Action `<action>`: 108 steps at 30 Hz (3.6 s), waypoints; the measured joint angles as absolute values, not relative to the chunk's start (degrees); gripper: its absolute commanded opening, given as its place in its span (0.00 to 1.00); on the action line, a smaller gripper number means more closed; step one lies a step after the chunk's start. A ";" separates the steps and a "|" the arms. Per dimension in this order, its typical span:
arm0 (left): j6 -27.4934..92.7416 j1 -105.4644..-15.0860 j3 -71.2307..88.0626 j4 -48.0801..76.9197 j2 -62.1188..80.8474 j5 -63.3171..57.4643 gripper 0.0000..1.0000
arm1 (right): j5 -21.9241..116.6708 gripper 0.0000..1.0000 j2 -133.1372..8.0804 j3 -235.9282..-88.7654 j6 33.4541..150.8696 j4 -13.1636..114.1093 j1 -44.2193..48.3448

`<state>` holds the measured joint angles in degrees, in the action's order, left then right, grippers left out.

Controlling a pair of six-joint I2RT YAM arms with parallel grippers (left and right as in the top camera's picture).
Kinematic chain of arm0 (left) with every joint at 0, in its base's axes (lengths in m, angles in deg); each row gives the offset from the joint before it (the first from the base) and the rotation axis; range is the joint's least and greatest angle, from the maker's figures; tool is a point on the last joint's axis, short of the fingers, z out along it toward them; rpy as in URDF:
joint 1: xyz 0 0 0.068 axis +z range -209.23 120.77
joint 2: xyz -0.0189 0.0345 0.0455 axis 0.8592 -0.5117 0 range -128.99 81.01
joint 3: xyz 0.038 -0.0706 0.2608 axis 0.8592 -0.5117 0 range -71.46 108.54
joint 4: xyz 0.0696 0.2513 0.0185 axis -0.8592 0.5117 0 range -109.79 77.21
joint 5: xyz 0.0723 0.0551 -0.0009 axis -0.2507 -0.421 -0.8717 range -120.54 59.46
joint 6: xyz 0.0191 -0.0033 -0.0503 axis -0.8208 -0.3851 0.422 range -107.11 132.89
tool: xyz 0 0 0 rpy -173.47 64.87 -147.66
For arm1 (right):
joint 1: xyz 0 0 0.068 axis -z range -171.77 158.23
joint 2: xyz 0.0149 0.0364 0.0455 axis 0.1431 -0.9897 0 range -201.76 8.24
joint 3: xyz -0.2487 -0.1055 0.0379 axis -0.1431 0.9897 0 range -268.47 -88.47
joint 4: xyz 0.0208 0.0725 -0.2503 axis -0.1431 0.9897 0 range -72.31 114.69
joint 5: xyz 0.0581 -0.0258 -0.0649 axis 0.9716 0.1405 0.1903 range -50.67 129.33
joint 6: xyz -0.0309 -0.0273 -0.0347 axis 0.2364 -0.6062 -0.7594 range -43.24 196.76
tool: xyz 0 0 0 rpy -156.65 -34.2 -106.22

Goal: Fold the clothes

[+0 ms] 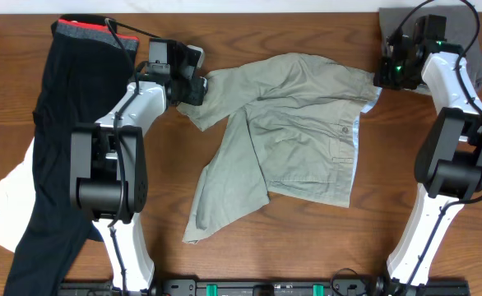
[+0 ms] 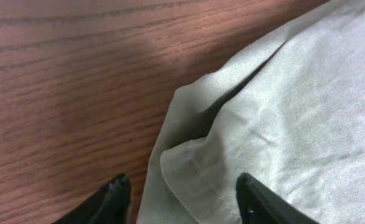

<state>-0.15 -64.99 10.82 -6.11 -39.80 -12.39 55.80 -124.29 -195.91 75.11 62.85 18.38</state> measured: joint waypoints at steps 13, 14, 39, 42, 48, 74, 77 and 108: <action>2.89 -65.03 10.82 -8.50 -42.60 -9.42 0.09 | 55.58 0.01 -124.29 -195.91 75.07 62.94 18.38; 3.08 -65.03 10.82 -8.67 -42.60 -9.44 0.07 | 55.58 0.01 -124.29 -195.91 75.07 63.01 18.38; 5.38 -65.34 16.11 -9.61 -21.14 -18.14 0.06 | 55.71 0.01 -119.54 -195.91 74.52 63.34 18.27; 5.36 -65.34 16.11 -11.97 -22.40 -18.86 0.06 | 55.86 0.01 -117.25 -195.91 74.39 63.29 18.18; 5.38 -65.34 16.11 -19.38 -27.48 -19.01 0.06 | 55.84 0.01 -116.53 -195.89 74.37 63.03 18.16; 7.78 -64.00 16.11 -39.82 -41.90 -28.74 0.98 | 54.92 0.99 -127.63 -195.76 74.79 28.04 14.79; 8.66 -63.89 16.13 -34.90 -41.86 -29.11 0.98 | 54.97 0.99 -128.22 -195.69 75.33 29.39 14.62; 19.61 -100.87 17.01 25.97 -24.74 -29.26 0.95 | 56.74 0.93 -98.95 -196.37 76.73 68.93 16.76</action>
<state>19.61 -100.87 17.01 25.97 -24.74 -29.26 56.74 -98.95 -196.37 76.73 68.93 16.76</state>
